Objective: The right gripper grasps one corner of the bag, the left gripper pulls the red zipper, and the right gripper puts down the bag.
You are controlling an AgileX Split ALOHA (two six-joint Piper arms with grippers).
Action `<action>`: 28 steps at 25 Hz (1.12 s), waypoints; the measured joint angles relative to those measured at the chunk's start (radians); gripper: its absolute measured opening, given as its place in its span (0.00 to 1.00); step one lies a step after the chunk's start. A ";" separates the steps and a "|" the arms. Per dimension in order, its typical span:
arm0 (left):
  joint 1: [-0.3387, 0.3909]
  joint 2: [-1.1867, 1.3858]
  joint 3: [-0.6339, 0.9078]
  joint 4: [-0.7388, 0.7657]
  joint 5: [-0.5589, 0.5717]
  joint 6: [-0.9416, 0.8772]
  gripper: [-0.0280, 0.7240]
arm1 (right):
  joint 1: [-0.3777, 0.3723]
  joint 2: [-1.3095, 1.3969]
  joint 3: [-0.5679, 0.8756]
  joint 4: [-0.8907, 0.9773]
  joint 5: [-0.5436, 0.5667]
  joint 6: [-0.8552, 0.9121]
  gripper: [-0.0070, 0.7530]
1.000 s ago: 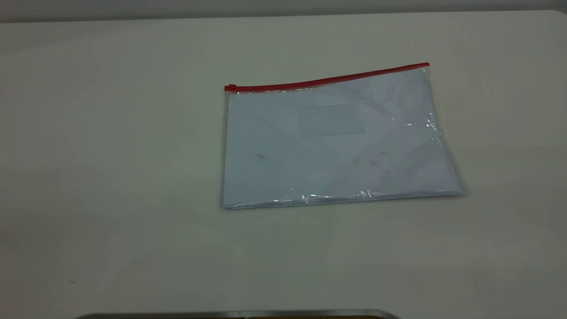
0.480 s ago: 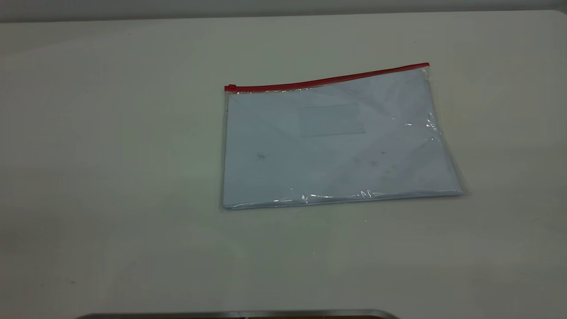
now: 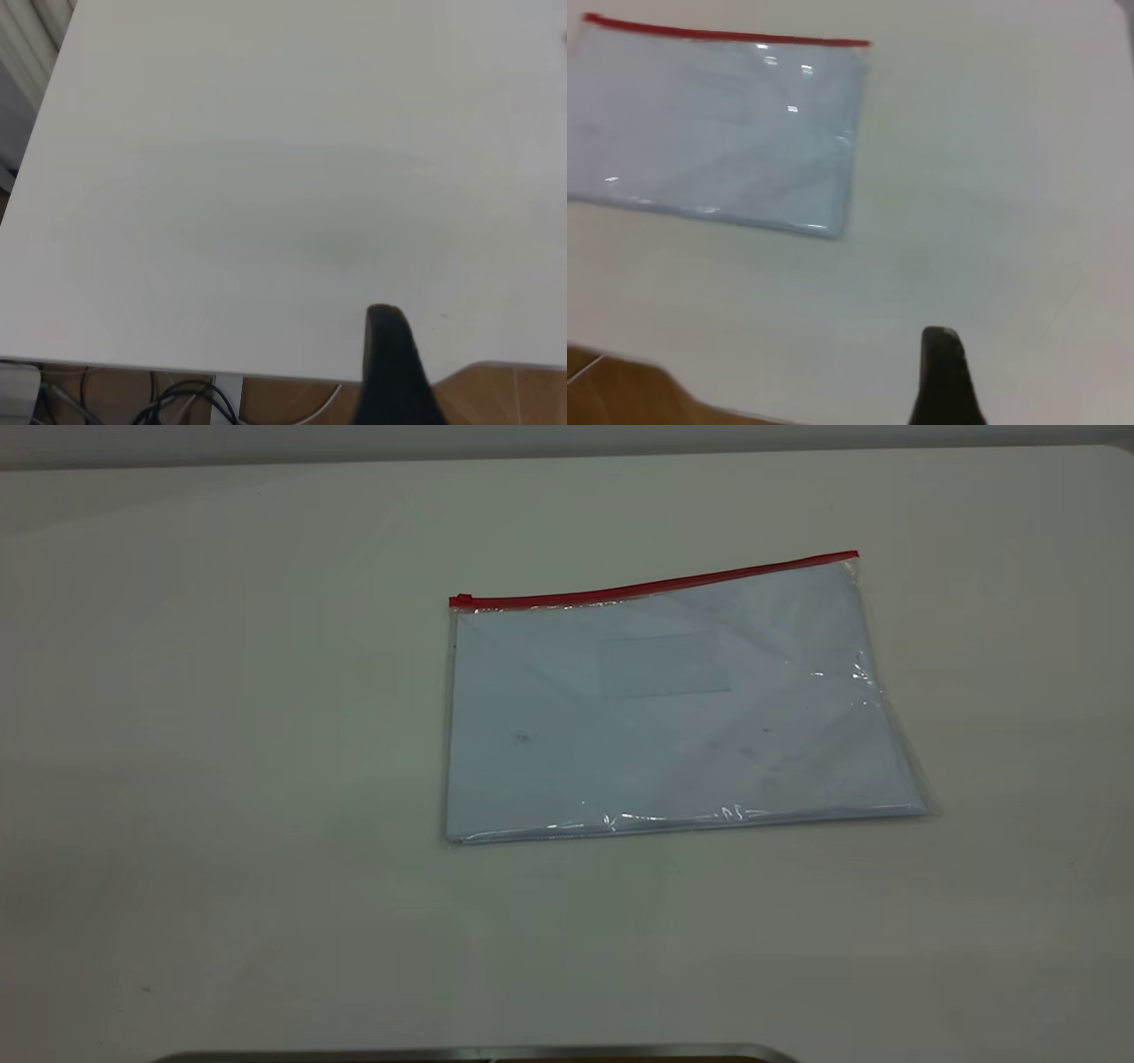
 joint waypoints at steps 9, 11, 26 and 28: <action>0.000 0.000 0.000 0.000 0.001 -0.001 0.77 | 0.083 -0.047 0.000 -0.101 -0.004 0.134 0.74; 0.000 0.000 0.000 0.000 0.001 -0.001 0.77 | 0.083 -0.047 0.000 -0.130 -0.006 0.165 0.74; 0.000 0.000 0.000 0.000 0.001 -0.001 0.77 | 0.083 -0.047 0.001 -0.143 -0.007 0.183 0.74; 0.000 0.000 0.000 0.000 0.001 -0.001 0.77 | 0.083 -0.047 0.001 -0.143 -0.007 0.183 0.74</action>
